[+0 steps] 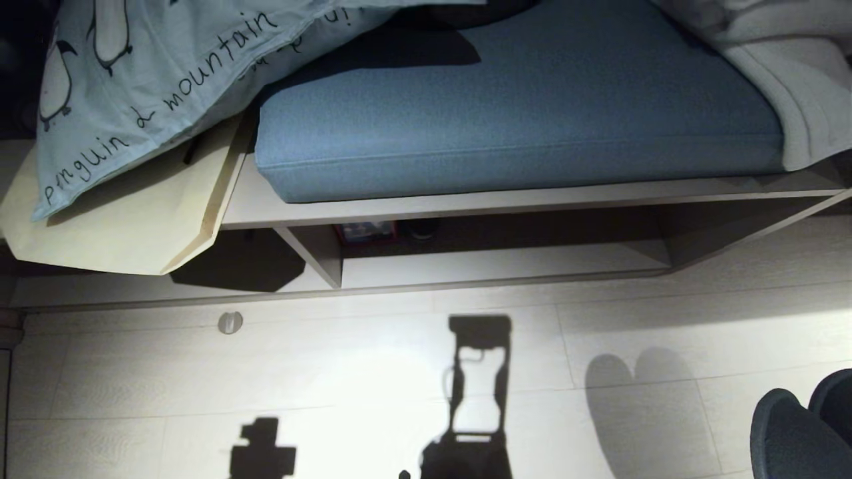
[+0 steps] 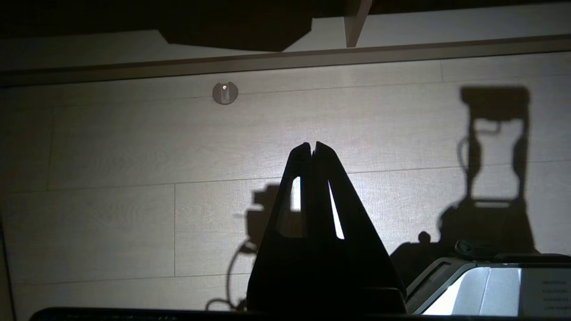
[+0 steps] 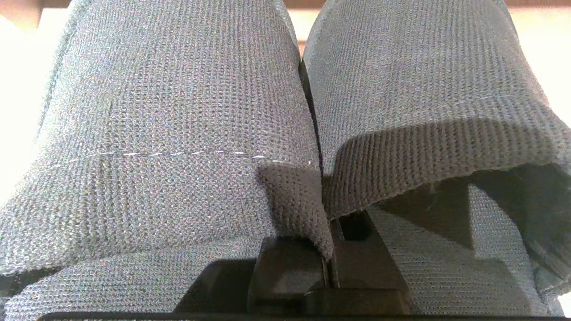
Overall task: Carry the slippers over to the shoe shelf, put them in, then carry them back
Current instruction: Place the slippers on the floor
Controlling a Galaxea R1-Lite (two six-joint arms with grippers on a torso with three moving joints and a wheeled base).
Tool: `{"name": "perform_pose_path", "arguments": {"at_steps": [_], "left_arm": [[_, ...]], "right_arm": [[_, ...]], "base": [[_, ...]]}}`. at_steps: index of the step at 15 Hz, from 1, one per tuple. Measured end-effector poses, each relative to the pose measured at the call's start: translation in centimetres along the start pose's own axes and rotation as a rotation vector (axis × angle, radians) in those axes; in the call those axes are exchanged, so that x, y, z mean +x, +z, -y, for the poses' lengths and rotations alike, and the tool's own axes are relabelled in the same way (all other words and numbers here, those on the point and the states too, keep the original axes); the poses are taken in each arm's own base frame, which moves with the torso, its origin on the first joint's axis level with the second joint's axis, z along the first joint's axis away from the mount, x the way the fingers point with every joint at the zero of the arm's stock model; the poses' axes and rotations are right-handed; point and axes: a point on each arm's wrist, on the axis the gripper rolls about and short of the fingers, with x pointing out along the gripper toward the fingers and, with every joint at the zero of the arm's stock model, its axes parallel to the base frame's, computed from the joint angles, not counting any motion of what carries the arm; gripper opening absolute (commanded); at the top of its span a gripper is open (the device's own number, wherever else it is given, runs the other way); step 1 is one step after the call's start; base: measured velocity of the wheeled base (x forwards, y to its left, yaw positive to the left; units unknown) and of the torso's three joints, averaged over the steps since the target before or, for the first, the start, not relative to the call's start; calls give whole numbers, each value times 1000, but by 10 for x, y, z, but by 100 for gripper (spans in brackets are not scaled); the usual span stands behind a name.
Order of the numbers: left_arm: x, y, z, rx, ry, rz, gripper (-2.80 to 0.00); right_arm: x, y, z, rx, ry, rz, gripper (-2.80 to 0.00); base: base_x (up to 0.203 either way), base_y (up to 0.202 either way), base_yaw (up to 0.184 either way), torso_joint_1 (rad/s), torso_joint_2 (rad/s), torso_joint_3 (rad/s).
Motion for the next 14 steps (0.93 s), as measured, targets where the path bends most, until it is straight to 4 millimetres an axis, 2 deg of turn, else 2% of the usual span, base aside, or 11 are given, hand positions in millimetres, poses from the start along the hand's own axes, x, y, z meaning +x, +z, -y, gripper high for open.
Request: {"name": "perform_pose_path", "arguments": {"at_steps": [14], "left_arm": [[0,0,0,0,0,0,-280]], "right_arm": [[0,0,0,0,0,0,-280]], "base": [[0,0,0,2,0,201]]}}
